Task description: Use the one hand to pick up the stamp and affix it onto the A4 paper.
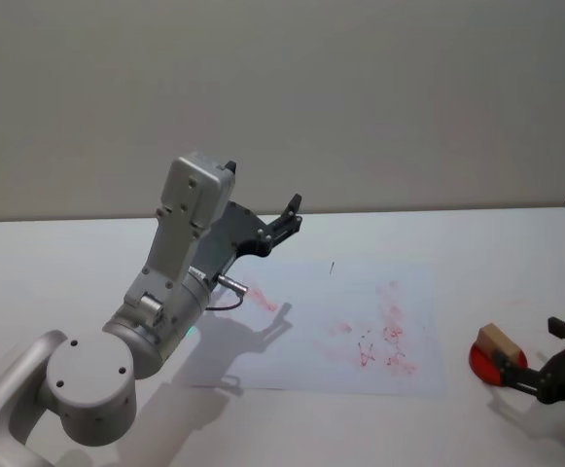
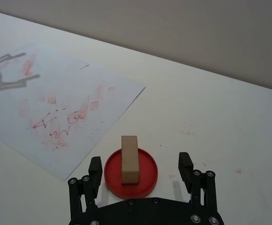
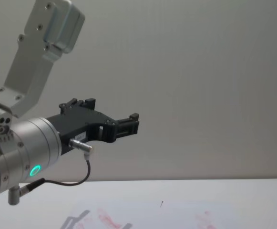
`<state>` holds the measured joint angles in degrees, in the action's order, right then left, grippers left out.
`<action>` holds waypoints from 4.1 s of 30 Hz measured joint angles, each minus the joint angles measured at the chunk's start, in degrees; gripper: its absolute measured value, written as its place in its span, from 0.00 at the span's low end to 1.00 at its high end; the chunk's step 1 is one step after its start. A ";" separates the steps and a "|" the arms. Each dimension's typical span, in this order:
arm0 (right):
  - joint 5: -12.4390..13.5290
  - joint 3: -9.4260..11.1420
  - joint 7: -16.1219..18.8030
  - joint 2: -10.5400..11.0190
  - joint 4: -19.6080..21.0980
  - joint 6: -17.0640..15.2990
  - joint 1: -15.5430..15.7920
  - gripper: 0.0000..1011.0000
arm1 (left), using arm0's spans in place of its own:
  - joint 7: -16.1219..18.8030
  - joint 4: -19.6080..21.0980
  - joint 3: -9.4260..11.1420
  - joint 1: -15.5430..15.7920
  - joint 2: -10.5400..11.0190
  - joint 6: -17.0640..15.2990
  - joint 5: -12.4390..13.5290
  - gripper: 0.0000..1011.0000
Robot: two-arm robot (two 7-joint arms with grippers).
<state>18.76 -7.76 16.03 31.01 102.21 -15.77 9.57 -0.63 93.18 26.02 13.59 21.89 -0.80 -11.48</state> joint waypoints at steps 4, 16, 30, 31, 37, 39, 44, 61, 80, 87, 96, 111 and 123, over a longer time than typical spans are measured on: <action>-0.73 -0.51 0.46 -0.74 -1.02 -0.75 -1.11 0.99 | 0.00 0.00 0.00 0.00 0.00 0.00 0.00 0.99; -2.12 -1.63 1.25 -2.58 -3.39 -2.29 -3.74 0.95 | 0.01 0.00 0.00 0.00 0.00 0.00 0.00 0.99; -2.81 -2.14 1.68 -3.48 -4.55 -3.00 -5.01 0.53 | 0.00 0.00 0.00 0.00 0.00 0.00 0.00 0.99; -2.84 -2.17 1.70 -3.52 -4.61 -3.04 -5.08 0.51 | 0.00 0.00 0.00 0.00 0.00 0.00 0.00 0.99; -2.96 -2.28 1.77 -3.68 -4.81 -3.17 -5.29 0.33 | 0.00 0.00 0.00 0.00 0.00 0.00 0.00 0.99; -2.98 -2.29 1.79 -3.71 -4.87 -3.20 -5.35 0.25 | 0.00 0.00 0.00 0.00 0.00 0.00 0.00 0.99; -3.02 -2.32 1.83 -3.75 -4.92 -3.23 -5.41 0.22 | 0.00 0.00 0.00 0.00 0.00 0.00 0.00 0.99; -1.25 -2.97 2.84 -5.83 -4.11 0.57 -7.44 0.22 | 0.00 0.00 0.00 0.00 0.00 0.00 0.00 0.99; -3.77 -6.86 7.50 -11.48 -6.49 1.76 -12.71 0.22 | 0.00 0.00 0.00 0.00 0.00 0.00 0.00 0.99; -7.57 -7.93 8.73 -11.96 -8.82 1.45 -13.65 0.22 | 0.00 0.00 0.00 0.00 0.00 0.00 0.00 0.99; -11.05 -9.01 9.74 -12.46 -12.04 1.60 -14.34 0.22 | 0.00 0.00 0.00 0.00 0.00 0.00 0.00 0.99; -12.09 -10.39 8.73 -13.19 -14.12 1.82 -13.82 0.22 | 0.00 0.00 0.00 0.00 0.00 0.00 0.00 0.99; -11.15 -10.59 6.71 -13.22 -14.11 1.39 -13.24 0.22 | 0.01 0.00 0.00 0.00 0.00 0.00 0.00 0.99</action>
<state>7.61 -18.36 22.74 17.79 88.09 -14.38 -3.67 -0.62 93.18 26.03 13.59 21.89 -0.79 -11.48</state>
